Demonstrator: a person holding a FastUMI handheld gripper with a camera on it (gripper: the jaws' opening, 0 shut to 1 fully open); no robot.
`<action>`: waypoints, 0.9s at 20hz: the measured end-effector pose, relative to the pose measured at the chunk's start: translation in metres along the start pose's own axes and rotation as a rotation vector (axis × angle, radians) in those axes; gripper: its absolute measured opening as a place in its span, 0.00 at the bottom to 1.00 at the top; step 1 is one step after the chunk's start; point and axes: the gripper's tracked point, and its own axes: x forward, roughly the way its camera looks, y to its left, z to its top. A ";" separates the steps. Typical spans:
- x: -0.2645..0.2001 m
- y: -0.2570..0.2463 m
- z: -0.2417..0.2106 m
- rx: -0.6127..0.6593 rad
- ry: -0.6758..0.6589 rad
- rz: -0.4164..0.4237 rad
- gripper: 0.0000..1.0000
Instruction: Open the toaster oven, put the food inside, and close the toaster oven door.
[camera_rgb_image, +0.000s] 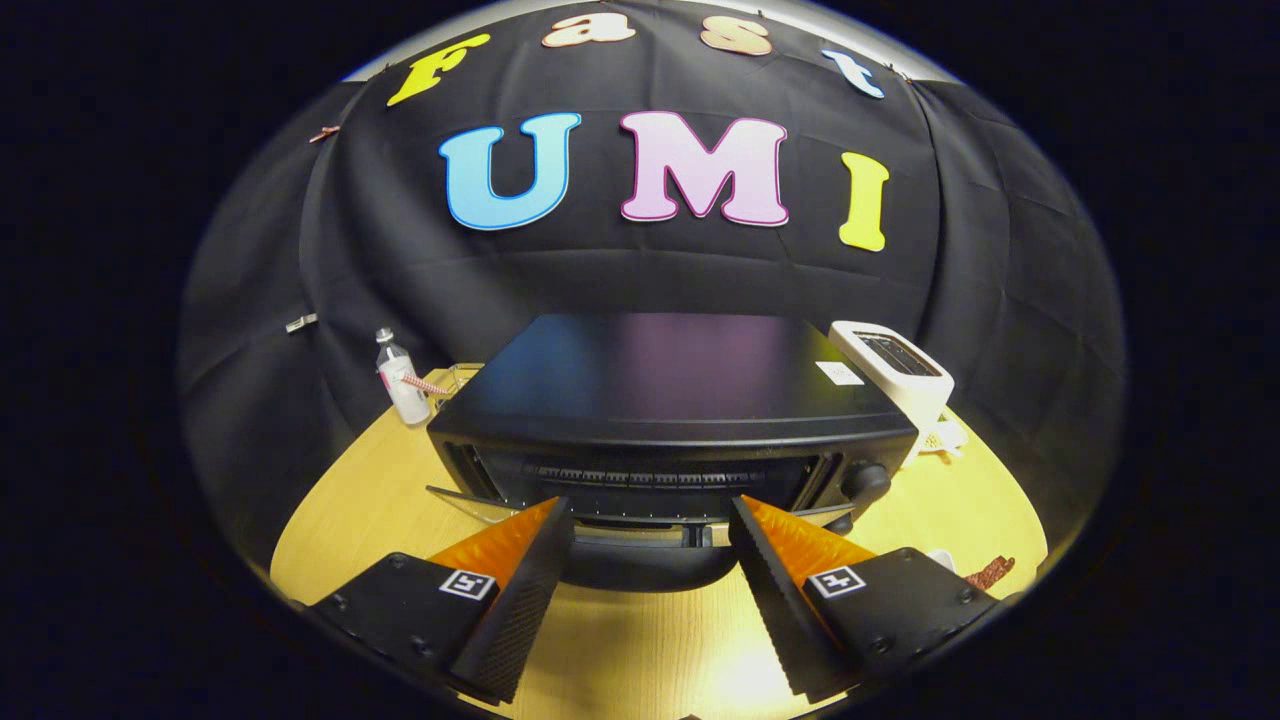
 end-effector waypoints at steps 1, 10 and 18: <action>-0.007 0.001 -0.004 -0.006 0.005 0.002 0.98; -0.039 0.002 -0.074 -0.002 0.139 0.024 0.97; -0.060 -0.007 -0.146 0.083 0.292 0.003 0.99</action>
